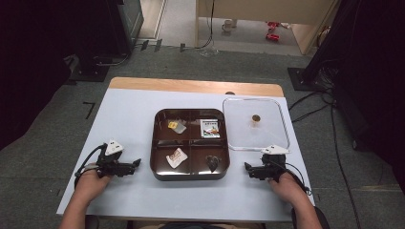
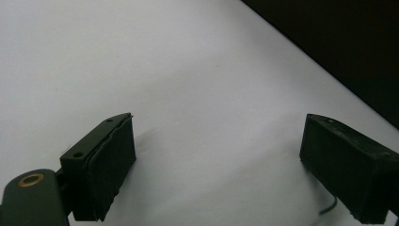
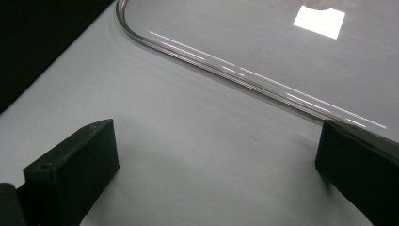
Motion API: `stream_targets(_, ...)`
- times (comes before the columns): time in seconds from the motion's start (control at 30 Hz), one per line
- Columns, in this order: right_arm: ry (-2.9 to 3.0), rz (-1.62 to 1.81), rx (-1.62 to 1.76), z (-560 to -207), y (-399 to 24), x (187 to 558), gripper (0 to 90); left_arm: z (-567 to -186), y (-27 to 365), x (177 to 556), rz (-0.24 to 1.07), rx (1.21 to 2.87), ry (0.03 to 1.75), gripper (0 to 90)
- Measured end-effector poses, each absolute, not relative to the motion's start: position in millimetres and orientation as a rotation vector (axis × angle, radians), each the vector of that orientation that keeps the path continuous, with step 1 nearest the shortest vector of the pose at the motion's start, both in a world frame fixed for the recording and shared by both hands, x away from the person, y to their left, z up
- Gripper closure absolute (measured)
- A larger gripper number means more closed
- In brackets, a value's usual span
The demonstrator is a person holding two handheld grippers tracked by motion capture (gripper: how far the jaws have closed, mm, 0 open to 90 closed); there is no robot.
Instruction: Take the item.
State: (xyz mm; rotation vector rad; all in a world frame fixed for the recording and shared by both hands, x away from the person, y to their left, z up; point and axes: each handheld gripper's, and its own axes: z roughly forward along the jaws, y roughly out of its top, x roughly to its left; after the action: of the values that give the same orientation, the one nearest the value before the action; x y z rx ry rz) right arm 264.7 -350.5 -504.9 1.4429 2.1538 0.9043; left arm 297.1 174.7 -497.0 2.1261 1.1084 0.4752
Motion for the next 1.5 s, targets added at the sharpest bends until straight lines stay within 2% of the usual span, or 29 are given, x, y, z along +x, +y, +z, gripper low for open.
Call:
stream_targets(1.13, 2.154, 0.906, 1.448, -504.9, -350.5, 264.5, 0.0, -496.2, 175.0, 298.4, 0.47, 2.141, 1.092, 10.8)
stream_targets(1.5, 2.153, 0.906, 1.448, -504.9, -350.5, 264.4, 0.0, -490.6, 173.8, 303.1, 0.427, 2.19, 1.069, 16.7)
